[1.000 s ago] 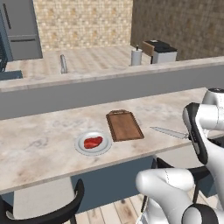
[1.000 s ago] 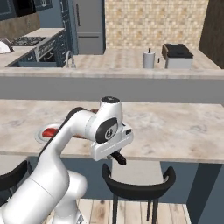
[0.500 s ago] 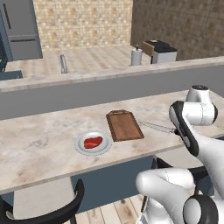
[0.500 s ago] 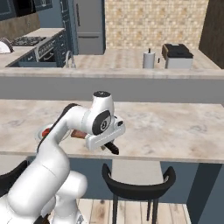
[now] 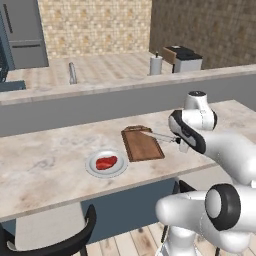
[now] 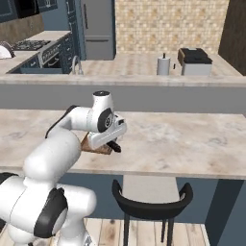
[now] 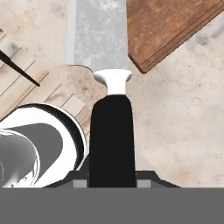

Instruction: Pick up the knife from the drawer and place it on the cutting board. Then place the meat from the plate to the cutting board.

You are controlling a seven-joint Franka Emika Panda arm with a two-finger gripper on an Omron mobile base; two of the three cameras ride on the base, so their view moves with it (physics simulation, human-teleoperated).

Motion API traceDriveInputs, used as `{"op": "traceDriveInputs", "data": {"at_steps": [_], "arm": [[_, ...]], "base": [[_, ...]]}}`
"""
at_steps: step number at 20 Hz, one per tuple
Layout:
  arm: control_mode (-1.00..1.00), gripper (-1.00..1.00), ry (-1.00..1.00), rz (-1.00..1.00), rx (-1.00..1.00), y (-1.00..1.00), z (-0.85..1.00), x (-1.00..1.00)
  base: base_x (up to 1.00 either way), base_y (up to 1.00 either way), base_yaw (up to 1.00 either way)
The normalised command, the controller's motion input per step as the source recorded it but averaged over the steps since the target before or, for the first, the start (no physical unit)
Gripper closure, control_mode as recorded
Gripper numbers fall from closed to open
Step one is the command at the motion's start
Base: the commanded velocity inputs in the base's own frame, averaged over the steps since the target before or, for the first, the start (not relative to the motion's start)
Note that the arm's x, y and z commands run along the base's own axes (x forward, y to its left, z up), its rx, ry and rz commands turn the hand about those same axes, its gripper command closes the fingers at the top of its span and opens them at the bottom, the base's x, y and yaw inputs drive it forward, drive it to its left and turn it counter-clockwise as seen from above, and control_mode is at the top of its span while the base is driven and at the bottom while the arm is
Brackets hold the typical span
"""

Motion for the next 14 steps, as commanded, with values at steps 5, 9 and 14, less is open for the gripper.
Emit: {"op": "traceDriveInputs", "data": {"at_steps": [5,9,14], "arm": [[-1.00,1.00,0.00,0.07,0.00,0.12,-0.02,0.83],[-1.00,1.00,0.00,0.03,-0.01,0.20,-0.10,0.80],[-1.00,1.00,0.00,0.01,-0.03,0.25,-0.22,0.72]], "base": [[0.00,0.00,0.00],[0.00,0.00,0.00],[0.00,0.00,0.00]]}}
